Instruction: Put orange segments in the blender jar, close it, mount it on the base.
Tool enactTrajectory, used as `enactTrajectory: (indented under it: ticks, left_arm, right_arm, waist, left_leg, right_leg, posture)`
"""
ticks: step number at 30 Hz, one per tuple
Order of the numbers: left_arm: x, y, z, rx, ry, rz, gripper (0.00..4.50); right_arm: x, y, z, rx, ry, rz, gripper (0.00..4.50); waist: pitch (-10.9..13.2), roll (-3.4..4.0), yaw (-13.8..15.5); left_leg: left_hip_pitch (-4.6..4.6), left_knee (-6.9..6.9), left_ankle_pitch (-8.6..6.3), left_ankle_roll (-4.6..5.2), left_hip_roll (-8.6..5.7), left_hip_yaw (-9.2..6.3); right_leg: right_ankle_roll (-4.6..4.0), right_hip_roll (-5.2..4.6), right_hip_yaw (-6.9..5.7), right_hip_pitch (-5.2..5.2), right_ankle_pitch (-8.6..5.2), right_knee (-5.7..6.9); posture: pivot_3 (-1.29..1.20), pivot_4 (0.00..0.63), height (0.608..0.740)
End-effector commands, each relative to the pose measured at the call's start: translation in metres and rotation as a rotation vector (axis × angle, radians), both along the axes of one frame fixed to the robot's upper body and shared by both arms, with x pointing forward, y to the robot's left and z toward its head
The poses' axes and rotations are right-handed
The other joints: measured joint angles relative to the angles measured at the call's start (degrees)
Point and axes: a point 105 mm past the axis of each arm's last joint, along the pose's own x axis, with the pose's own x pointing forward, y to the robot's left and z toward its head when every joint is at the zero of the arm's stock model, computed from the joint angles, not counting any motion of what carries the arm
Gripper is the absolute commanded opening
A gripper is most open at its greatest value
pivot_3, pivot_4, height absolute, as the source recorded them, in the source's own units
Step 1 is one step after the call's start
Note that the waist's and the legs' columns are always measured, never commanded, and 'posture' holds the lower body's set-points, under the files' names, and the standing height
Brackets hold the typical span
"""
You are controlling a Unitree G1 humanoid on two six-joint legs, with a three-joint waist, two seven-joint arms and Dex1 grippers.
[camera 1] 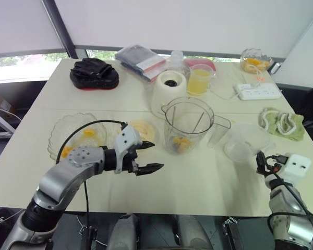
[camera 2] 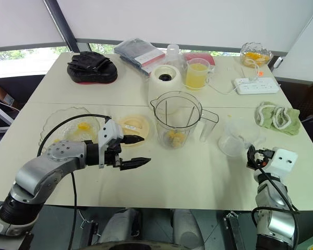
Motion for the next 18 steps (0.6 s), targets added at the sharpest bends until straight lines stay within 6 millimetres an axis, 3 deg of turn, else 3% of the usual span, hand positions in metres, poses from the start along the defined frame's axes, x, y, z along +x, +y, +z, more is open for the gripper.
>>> enactTrajectory:
  ticks: [1,18]
  left_arm:
    - [0.000,-0.003,0.010,-0.015,-0.052,-0.019,3.93]
    - [0.000,-0.005,0.010,-0.015,-0.056,-0.025,3.93]
  right_arm:
    - [0.002,-0.011,0.018,-0.041,-0.053,-0.021,3.86]
    - [0.012,-0.029,0.028,-0.079,-0.075,-0.038,3.86]
  waist:
    - [0.00,0.00,-0.01]
    - [0.00,0.00,0.01]
  left_leg:
    - [0.00,0.01,0.00,0.00,-0.01,0.00]
    - [0.02,0.00,0.00,0.01,-0.01,0.01]
  right_leg:
    - [0.00,0.00,0.00,0.01,0.00,0.00]
    - [0.02,0.05,0.01,0.02,0.01,0.01]
  posture:
    - [0.00,0.150,0.740]
    - [0.00,0.150,0.740]
